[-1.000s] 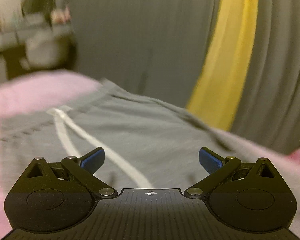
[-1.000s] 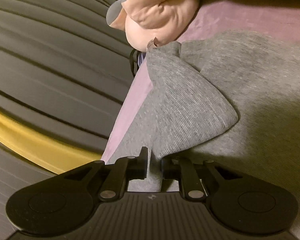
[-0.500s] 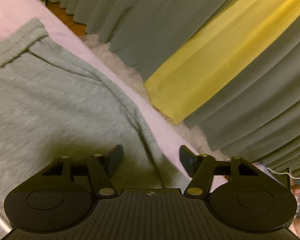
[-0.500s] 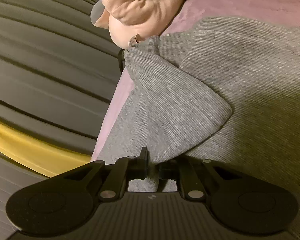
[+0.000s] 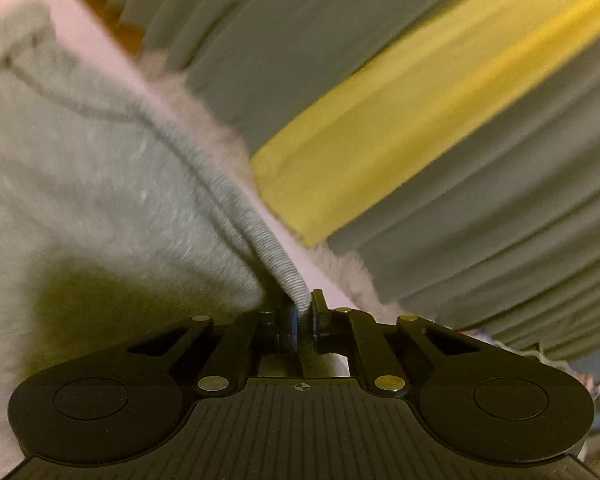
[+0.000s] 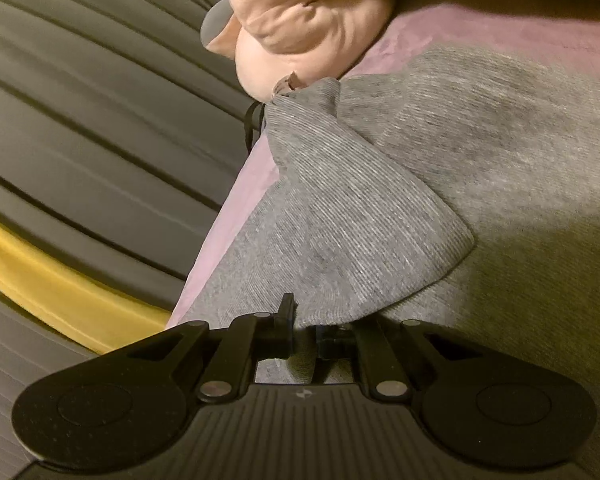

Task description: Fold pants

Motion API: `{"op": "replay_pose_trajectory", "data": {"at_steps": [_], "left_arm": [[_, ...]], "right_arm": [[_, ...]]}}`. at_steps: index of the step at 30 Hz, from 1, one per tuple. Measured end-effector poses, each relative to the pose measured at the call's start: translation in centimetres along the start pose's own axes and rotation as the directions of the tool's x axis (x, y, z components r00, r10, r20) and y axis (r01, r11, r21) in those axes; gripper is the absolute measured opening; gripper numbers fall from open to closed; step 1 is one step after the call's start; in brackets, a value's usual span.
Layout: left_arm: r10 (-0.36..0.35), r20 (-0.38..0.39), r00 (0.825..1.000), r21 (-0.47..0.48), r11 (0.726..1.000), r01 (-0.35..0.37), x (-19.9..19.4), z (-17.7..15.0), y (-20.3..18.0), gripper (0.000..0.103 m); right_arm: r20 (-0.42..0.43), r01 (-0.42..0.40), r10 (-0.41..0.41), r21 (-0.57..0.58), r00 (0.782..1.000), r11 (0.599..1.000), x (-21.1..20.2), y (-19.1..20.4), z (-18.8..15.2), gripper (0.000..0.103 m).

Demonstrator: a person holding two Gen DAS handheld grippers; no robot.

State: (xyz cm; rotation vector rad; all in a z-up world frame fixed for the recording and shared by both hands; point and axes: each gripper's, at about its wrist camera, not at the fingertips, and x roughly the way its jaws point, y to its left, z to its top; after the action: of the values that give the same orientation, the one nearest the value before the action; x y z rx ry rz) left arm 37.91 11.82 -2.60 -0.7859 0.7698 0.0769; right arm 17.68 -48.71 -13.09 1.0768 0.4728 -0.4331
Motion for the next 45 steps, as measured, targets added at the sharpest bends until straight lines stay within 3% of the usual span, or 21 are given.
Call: {"op": "replay_pose_trajectory", "data": {"at_steps": [4,9,12,15,21,24,26,27,29,30,31,33,36,40,42,44,45], "left_arm": [[-0.043,0.066,0.997,0.091,0.995,0.037,-5.0,-1.6,-0.4,0.008],[-0.074,0.124,0.989,0.114,0.992,0.06,-11.6,-4.8,2.0,0.008],[-0.069,0.15,0.986,0.138,0.989,0.048,-14.8,-7.2,3.5,0.008],[-0.064,0.153,0.986,0.141,0.989,0.042,-17.2,-9.5,6.0,0.008],[-0.02,0.11,0.994,0.085,0.996,0.011,-19.3,-15.9,9.9,0.008],[0.018,0.045,0.999,0.056,0.998,-0.02,-17.7,-18.4,10.6,0.008],[0.06,0.003,0.998,0.088,0.994,-0.061,-16.9,-18.9,10.5,0.008],[0.075,0.011,0.997,0.102,0.992,-0.076,-16.6,-18.6,10.4,0.011],[0.085,0.063,0.994,0.106,0.99,-0.091,-17.4,-17.9,10.1,0.031],[0.089,0.093,0.992,0.104,0.99,-0.099,-17.5,-17.3,10.1,0.054],[0.092,0.121,0.988,0.103,0.989,-0.104,-17.9,-16.8,9.9,0.067],[0.106,0.177,0.978,0.119,0.985,-0.128,-17.2,-14.8,9.9,0.071],[0.174,0.225,0.959,0.122,0.971,-0.204,-16.3,-12.1,10.0,0.076],[0.22,0.243,0.945,0.117,0.96,-0.254,-13.8,-7.6,10.3,0.078],[0.255,0.269,0.929,0.124,0.947,-0.296,-12.8,-5.3,10.4,0.075],[0.263,0.282,0.923,0.134,0.942,-0.309,-11.6,-3.8,10.7,0.047],[0.264,0.27,0.926,0.135,0.942,-0.308,-11.8,-3.2,11.0,0.02]], "right_arm": [[-0.014,-0.033,0.034,0.063,0.999,0.997,-0.2,-1.0,0.4,0.007],[-0.009,-0.054,0.056,0.14,0.998,0.989,-2.3,-1.7,1.0,0.006],[0.062,-0.162,0.15,0.282,0.987,0.946,-6.1,-3.0,2.0,0.005],[0.135,-0.216,0.186,0.259,0.973,0.942,-10.3,-3.1,3.2,0.005],[0.142,-0.086,0.062,0.163,0.988,0.983,-15.1,-4.0,4.0,0.005],[0.089,0.002,-0.015,0.148,0.996,0.989,-15.1,-4.5,3.5,0.005],[0.035,0.072,-0.076,0.116,0.996,0.991,-14.3,-4.5,2.8,0.006],[0.003,0.082,-0.083,0.112,0.997,0.99,-13.8,-4.6,2.6,0.009],[-0.028,0.073,-0.071,0.113,0.997,0.991,-13.3,-4.5,2.6,0.01],[-0.024,0.085,-0.083,0.105,0.996,0.991,-13.2,-4.4,2.7,0.017],[-0.02,0.099,-0.098,0.093,0.995,0.991,-13.1,-4.3,2.7,0.021],[-0.032,0.122,-0.12,0.071,0.992,0.99,-12.9,-4.1,2.5,0.033],[-0.062,0.14,-0.137,0.042,0.989,0.989,-11.7,-3.6,2.5,0.032],[-0.091,0.167,-0.164,0.024,0.982,0.986,-11.0,-3.5,2.4,0.033],[-0.096,0.181,-0.177,0.028,0.979,0.983,-10.6,-3.5,2.4,0.033],[-0.098,0.188,-0.184,0.029,0.978,0.982,-10.3,-3.6,2.3,0.033],[-0.098,0.19,-0.187,0.023,0.977,0.981,-10.3,-3.5,2.3,0.033]]}}
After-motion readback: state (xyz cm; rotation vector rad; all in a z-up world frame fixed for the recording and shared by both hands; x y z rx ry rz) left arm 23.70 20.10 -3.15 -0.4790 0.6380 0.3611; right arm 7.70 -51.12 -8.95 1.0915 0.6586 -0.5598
